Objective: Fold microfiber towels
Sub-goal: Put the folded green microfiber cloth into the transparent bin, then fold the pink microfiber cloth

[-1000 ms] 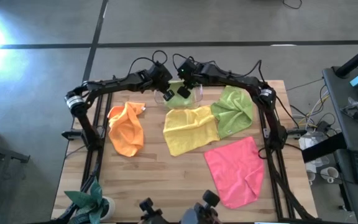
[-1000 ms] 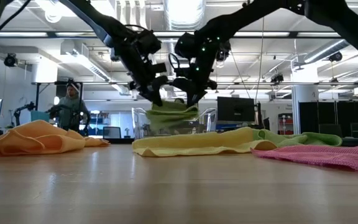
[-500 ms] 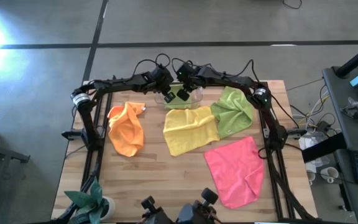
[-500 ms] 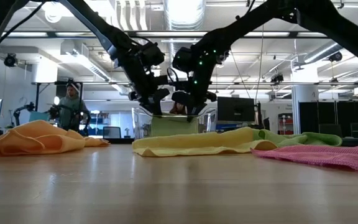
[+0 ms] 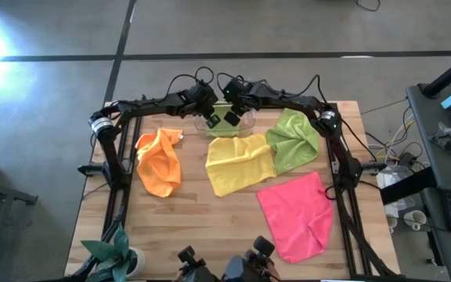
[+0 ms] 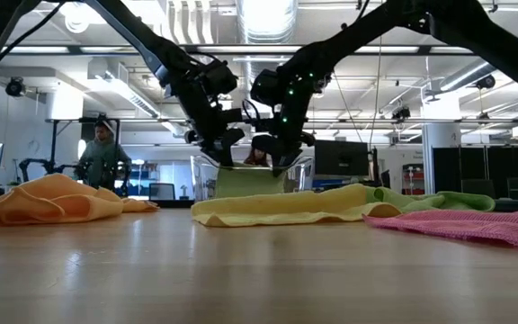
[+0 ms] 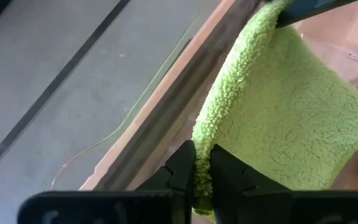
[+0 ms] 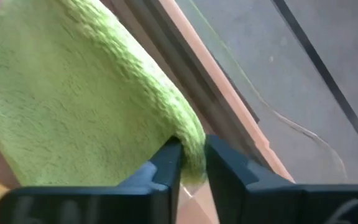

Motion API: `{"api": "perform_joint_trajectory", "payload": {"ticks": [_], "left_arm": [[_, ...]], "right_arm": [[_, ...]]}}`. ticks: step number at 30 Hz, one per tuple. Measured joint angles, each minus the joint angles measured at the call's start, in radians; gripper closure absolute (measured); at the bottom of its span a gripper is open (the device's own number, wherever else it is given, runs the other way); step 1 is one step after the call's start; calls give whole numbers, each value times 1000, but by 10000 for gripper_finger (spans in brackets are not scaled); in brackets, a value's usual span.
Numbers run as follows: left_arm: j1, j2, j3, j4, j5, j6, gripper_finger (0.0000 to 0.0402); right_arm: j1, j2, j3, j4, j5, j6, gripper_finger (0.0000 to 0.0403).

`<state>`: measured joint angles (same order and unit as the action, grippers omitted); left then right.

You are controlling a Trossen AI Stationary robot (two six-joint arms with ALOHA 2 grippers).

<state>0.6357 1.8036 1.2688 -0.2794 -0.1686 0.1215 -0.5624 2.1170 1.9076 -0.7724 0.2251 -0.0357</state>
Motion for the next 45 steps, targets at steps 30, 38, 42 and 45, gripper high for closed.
{"api": "perform_joint_trajectory", "payload": {"ticks": [30,38,42,45], "left_arm": [[-79,-285,3,-150,7,95,212],[-230,-312,-108,-150,22,95,212],[-296,-313,-158,-166,13,89,212],[-338,-318,-173,-212,-5,24,212]], "right_arm": [[-27,-352,-5,-347,-254,-9,289],[83,-378,-60,-458,-312,51,289],[172,-378,-124,-457,-312,123,292],[248,-378,-174,-454,-312,176,291]]}}
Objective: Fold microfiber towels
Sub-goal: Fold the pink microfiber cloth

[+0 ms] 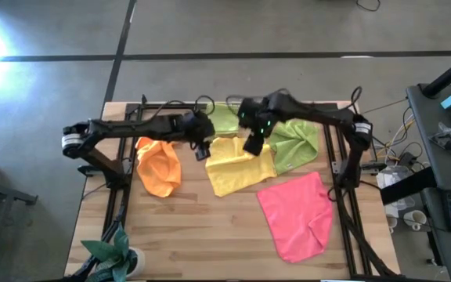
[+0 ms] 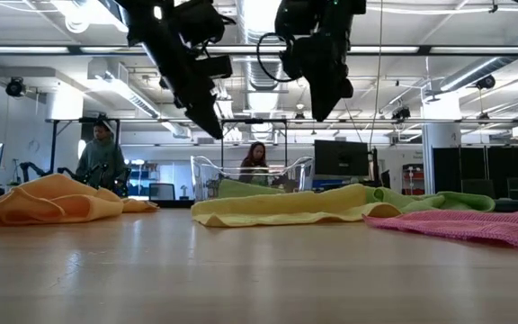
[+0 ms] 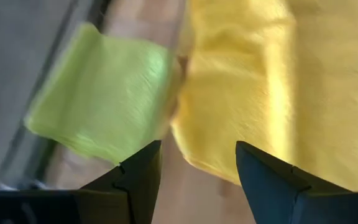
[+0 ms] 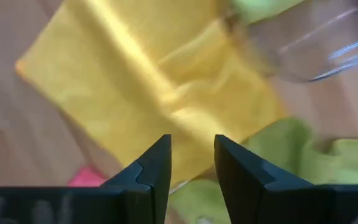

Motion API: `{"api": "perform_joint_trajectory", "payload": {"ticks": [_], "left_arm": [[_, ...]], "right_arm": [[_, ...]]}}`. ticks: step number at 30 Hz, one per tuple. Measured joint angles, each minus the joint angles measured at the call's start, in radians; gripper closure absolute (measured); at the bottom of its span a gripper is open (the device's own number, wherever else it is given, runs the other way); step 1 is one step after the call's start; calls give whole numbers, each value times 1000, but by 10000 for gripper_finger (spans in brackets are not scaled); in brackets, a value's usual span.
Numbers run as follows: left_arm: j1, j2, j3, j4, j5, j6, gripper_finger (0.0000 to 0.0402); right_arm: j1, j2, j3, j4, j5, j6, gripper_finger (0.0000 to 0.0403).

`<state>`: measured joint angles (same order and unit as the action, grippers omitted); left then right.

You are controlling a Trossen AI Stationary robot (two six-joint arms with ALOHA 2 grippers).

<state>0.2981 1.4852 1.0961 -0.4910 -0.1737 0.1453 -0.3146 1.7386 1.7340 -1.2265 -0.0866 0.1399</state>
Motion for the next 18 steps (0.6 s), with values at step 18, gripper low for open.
{"api": "perform_joint_trajectory", "payload": {"ticks": [18], "left_arm": [[-232,-14,-67,-70,-3,-142,212]], "right_arm": [[420,-1,-309,86,8,372,317]]}}
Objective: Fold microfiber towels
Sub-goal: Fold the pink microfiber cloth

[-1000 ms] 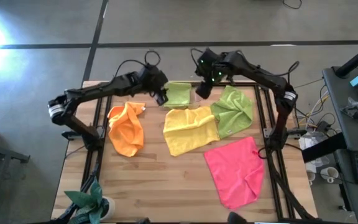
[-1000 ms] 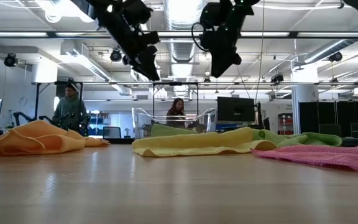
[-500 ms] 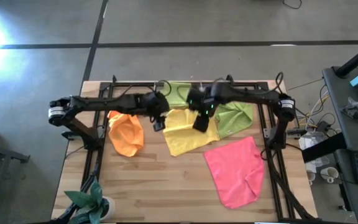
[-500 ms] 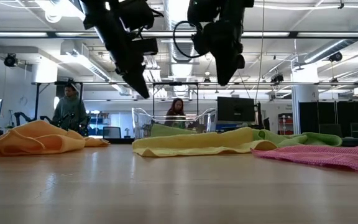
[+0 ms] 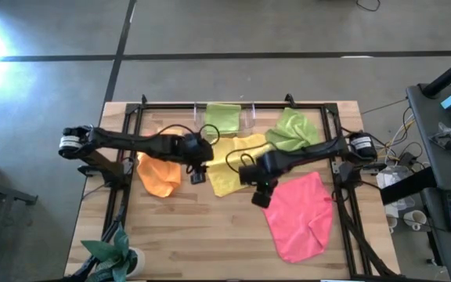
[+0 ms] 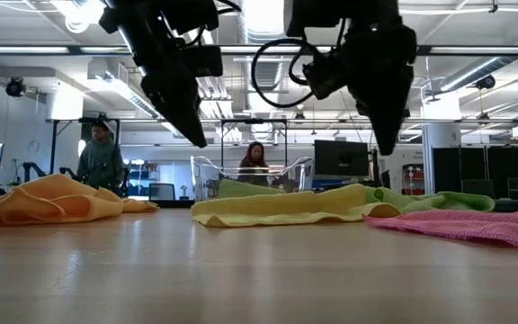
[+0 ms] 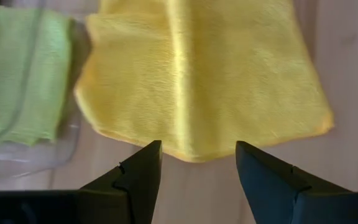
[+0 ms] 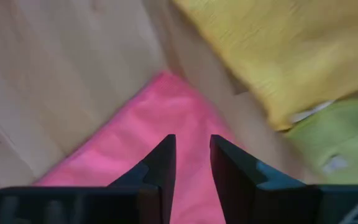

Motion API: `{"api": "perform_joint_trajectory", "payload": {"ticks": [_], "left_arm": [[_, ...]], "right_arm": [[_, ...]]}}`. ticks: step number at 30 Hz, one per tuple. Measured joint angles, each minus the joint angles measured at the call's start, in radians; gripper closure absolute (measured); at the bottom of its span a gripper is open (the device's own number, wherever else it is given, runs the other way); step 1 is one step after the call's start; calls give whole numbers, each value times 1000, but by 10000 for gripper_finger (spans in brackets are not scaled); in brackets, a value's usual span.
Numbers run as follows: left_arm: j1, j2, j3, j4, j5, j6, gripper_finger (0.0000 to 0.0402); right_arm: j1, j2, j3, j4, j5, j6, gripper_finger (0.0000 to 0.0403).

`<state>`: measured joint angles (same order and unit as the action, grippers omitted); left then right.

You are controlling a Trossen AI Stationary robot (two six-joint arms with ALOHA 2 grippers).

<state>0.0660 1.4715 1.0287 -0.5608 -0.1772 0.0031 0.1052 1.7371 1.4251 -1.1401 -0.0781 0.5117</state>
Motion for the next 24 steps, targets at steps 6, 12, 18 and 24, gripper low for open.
{"api": "perform_joint_trajectory", "payload": {"ticks": [6,12,18,24], "left_arm": [[-82,0,-4,1,0,-51,212],[-153,-1,1,9,-5,-112,212],[-216,-1,-1,5,-5,-132,212],[-245,-1,-1,15,-15,-155,212]], "right_arm": [[68,-2,-126,161,0,173,339],[92,-2,-230,260,-1,277,369],[91,-1,-321,394,-8,363,392],[88,16,-362,666,-38,409,394]]}}
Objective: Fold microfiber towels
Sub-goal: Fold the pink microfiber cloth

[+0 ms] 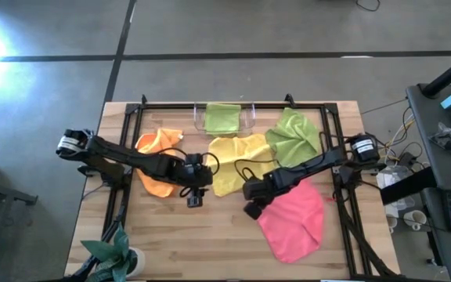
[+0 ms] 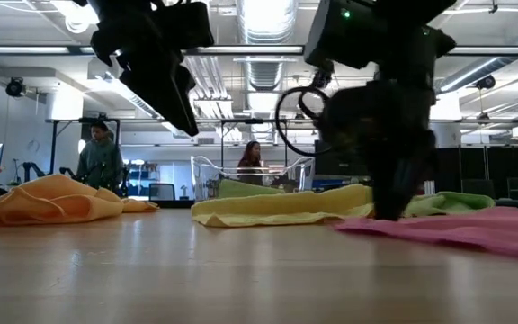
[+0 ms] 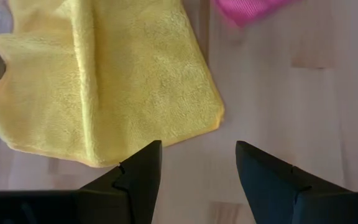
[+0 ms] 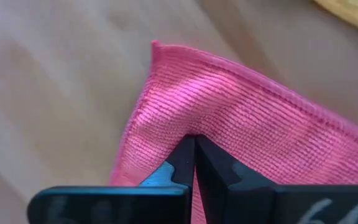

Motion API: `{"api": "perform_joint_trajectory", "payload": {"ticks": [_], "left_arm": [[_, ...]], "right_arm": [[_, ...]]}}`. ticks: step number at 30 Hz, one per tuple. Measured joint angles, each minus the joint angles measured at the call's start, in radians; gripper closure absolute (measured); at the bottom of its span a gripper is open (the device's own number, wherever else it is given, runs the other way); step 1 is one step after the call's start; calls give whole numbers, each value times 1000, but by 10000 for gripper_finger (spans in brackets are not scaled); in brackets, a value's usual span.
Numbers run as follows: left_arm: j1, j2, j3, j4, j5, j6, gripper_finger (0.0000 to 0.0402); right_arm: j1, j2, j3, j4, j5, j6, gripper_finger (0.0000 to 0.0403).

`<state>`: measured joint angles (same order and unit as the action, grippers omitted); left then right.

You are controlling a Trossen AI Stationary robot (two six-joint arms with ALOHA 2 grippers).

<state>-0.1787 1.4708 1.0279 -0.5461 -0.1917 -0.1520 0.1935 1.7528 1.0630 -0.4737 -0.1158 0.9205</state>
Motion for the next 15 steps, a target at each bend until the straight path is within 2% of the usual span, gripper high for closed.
{"api": "perform_joint_trajectory", "payload": {"ticks": [5,15], "left_arm": [[0,0,0,12,0,0,212],[0,0,-3,14,0,0,212]], "right_arm": [[-21,73,40,172,-5,65,394],[-89,269,320,178,-1,56,394]]}}
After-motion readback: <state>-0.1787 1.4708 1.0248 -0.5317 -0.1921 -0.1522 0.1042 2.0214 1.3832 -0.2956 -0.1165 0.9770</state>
